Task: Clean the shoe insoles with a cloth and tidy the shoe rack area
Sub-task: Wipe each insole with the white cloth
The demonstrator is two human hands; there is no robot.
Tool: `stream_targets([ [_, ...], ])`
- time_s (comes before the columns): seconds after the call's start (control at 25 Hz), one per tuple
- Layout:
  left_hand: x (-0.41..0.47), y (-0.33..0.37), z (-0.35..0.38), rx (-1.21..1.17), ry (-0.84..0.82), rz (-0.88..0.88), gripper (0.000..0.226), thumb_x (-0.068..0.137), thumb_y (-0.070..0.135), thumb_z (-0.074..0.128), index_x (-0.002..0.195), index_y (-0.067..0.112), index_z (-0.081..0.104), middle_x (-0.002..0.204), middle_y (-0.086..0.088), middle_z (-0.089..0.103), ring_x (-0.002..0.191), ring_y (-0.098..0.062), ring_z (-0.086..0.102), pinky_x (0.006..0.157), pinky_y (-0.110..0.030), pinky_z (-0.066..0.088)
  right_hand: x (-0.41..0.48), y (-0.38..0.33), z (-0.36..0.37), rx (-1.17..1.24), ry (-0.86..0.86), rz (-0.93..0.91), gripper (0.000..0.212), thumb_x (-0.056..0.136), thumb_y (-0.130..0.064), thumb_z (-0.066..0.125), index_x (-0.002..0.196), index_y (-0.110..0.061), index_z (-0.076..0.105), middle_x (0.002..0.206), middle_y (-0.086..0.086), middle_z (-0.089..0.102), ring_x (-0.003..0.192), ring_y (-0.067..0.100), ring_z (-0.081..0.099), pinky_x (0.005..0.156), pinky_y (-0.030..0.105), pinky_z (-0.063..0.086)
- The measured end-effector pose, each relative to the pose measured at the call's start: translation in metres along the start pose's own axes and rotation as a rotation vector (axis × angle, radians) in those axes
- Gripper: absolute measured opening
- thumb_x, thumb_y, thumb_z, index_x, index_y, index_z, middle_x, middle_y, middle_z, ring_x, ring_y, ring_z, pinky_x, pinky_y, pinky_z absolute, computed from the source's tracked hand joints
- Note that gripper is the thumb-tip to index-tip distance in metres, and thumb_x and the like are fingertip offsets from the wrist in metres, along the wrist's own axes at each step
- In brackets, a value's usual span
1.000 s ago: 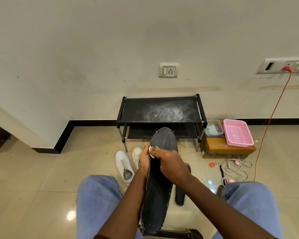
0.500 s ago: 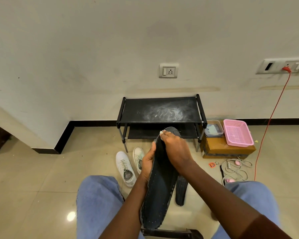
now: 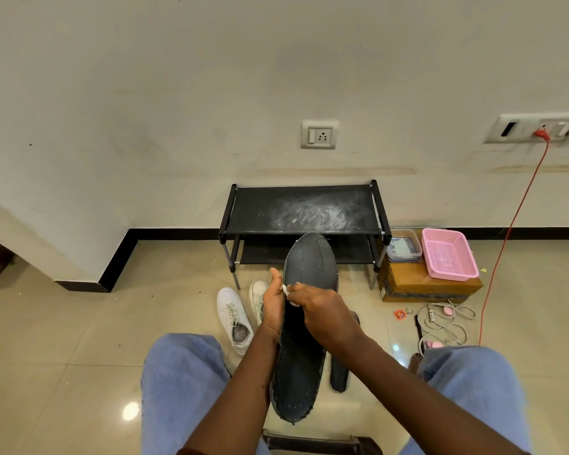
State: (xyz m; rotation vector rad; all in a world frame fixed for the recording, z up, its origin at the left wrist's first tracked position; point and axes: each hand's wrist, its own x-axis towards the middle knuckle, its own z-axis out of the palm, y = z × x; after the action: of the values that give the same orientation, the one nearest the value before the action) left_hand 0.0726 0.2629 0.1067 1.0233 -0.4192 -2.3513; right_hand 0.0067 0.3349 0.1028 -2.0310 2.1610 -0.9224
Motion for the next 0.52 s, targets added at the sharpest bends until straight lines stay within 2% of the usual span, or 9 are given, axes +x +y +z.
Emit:
stream_targets([
  [0.12,-0.001,0.0,0.002,-0.018,-0.046,-0.037,0.085,0.093,0.059,0.021,0.06,0.0,0.073,0.064,-0.014,0.069,0.056,-0.02,0.069,0.045,-0.025,0.054,0.001,0.002,0.006,-0.049,-0.016,-0.001,0.021,0.074,-0.005,0.062,0.092,-0.004,0.07,0.092,0.011,0.072,0.079,0.022,0.071,0.068,0.031,0.057],
  [0.2,-0.005,-0.004,0.003,0.0,-0.073,-0.02,0.079,0.089,0.063,0.026,0.071,0.002,0.074,0.075,-0.014,0.069,0.068,-0.022,0.07,0.054,-0.026,0.056,0.008,0.006,0.006,-0.084,-0.067,0.024,0.02,0.077,-0.004,0.065,0.097,-0.004,0.067,0.098,0.012,0.07,0.08,0.024,0.07,0.067,0.032,0.058],
  [0.32,-0.014,-0.012,0.006,0.045,-0.136,-0.023,0.066,0.091,0.054,0.033,0.074,0.007,0.077,0.079,-0.013,0.071,0.072,-0.022,0.071,0.057,-0.027,0.058,0.026,0.018,-0.002,-0.141,-0.086,0.061,0.021,0.086,-0.006,0.058,0.107,-0.004,0.062,0.111,0.013,0.063,0.09,0.028,0.066,0.072,0.034,0.054],
  [0.4,-0.017,-0.014,0.005,0.096,-0.182,-0.073,0.069,0.097,0.046,0.026,0.07,0.01,0.078,0.076,-0.013,0.073,0.067,-0.022,0.072,0.053,-0.029,0.057,0.039,0.03,-0.01,-0.179,-0.086,0.155,0.028,0.093,-0.011,0.047,0.121,-0.006,0.054,0.126,0.013,0.055,0.105,0.029,0.06,0.082,0.036,0.05],
  [0.52,-0.013,-0.016,0.001,0.111,-0.159,-0.078,0.074,0.099,0.047,0.021,0.075,0.008,0.078,0.082,-0.015,0.073,0.072,-0.025,0.072,0.059,-0.032,0.058,0.049,0.041,-0.017,-0.172,-0.068,0.349,0.029,0.096,-0.008,0.038,0.122,-0.007,0.051,0.124,0.012,0.054,0.105,0.03,0.058,0.083,0.037,0.046],
])
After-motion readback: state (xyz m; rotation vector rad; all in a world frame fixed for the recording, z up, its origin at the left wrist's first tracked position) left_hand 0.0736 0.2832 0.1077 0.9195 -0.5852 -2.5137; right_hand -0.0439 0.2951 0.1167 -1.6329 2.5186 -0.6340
